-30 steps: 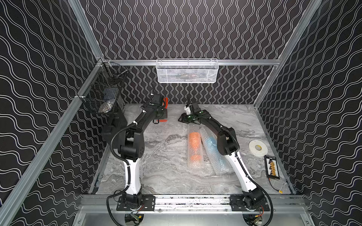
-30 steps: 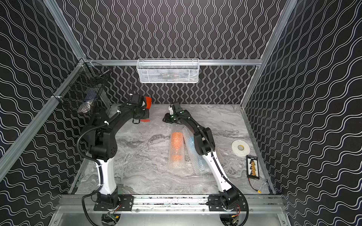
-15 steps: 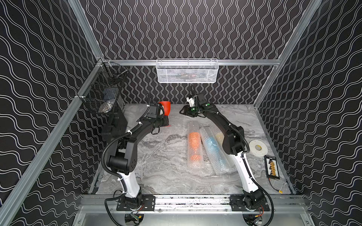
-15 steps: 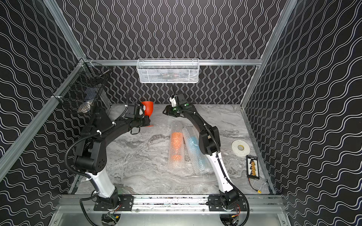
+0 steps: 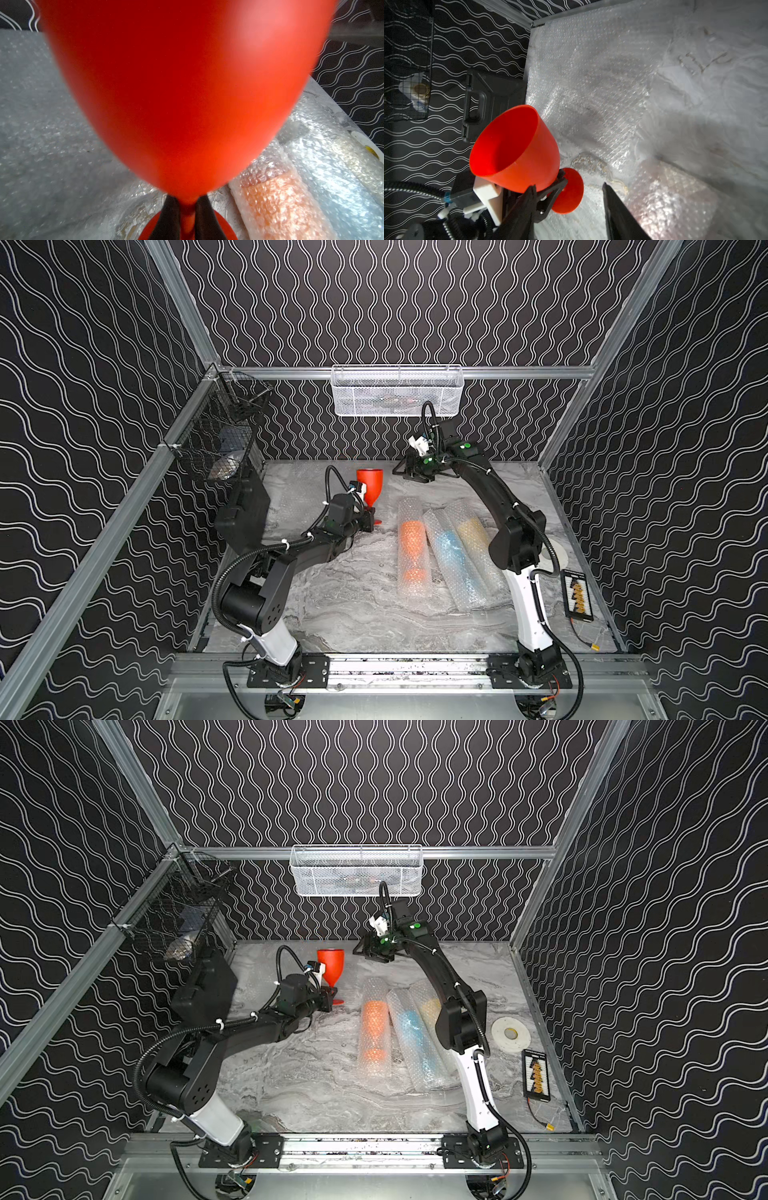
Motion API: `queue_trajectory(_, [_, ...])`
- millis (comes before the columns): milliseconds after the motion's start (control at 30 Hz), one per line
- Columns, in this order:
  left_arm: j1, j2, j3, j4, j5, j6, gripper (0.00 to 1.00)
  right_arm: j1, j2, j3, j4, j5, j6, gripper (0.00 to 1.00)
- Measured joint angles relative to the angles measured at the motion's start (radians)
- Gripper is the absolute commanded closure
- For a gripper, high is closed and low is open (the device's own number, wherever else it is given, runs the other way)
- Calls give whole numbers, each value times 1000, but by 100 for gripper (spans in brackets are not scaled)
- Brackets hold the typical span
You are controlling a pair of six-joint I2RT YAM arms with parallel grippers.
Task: Unpack wine glasses from bubble wrap
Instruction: Pick up the wine glass from the bubble wrap.
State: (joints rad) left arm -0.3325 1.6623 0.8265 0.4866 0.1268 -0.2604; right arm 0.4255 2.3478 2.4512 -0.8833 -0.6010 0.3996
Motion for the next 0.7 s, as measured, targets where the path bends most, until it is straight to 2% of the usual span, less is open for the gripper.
queue_trajectory(233, [-64, -3, -43, 151, -48, 117, 100, -6, -37, 89, -99, -53, 5, 48])
queue_trajectory(433, [-93, -14, -35, 167, -92, 209, 100, -2, -54, 112, -164, -66, 4, 50])
queue_trajectory(700, [-129, -37, -10, 145, -154, 294, 100, -2, -43, 156, -251, -48, -18, 67])
